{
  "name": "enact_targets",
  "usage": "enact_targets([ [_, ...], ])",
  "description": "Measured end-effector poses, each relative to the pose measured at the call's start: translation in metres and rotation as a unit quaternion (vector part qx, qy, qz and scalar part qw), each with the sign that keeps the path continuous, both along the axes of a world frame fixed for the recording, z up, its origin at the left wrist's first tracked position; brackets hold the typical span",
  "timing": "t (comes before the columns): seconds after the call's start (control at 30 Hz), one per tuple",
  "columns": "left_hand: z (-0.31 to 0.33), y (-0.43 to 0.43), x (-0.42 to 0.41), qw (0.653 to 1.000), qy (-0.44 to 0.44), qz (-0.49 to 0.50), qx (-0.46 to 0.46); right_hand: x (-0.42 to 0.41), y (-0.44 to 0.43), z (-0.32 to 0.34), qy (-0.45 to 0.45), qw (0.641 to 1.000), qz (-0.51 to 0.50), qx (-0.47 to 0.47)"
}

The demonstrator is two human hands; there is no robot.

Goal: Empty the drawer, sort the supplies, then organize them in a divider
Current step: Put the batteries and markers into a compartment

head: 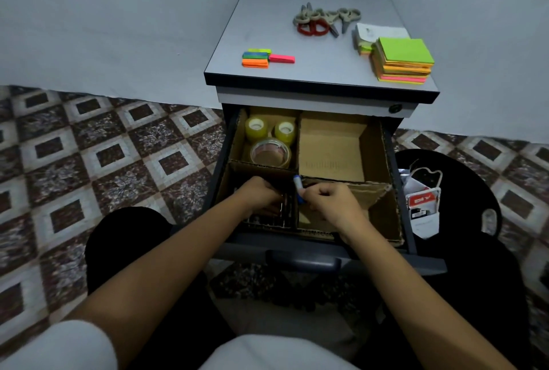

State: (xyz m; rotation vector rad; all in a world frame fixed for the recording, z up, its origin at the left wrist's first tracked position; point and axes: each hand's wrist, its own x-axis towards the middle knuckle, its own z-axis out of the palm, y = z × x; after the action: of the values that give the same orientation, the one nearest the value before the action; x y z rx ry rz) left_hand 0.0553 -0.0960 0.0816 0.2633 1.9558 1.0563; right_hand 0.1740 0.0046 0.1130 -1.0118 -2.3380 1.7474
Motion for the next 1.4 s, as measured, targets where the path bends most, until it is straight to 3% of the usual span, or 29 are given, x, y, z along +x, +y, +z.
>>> enact_targets([
  [0.3,0.017,-0.009,0.003,0.981,-0.085,0.111,0.133,-0.005,0.000,0.000,-0.003,0.999,0.007,0.036],
  [0.63,0.028,-0.008,0.006,0.969,-0.118,0.108,0.187,-0.007,0.000,0.001,0.004,0.990,0.049,0.135],
  [0.77,0.024,-0.012,-0.005,0.986,-0.056,0.091,0.125,0.006,0.011,0.011,-0.006,0.977,0.051,0.208],
  [0.93,0.006,-0.013,-0.019,0.999,0.027,0.009,-0.019,0.029,0.049,0.000,-0.043,0.892,0.014,0.450],
  [1.2,-0.013,0.002,-0.019,0.994,0.077,-0.019,-0.072,0.040,0.069,-0.031,-0.148,0.872,0.029,0.465],
  [1.4,-0.018,0.003,-0.014,0.991,0.095,-0.037,-0.082,0.038,0.069,-0.033,-0.154,0.871,0.028,0.465],
])
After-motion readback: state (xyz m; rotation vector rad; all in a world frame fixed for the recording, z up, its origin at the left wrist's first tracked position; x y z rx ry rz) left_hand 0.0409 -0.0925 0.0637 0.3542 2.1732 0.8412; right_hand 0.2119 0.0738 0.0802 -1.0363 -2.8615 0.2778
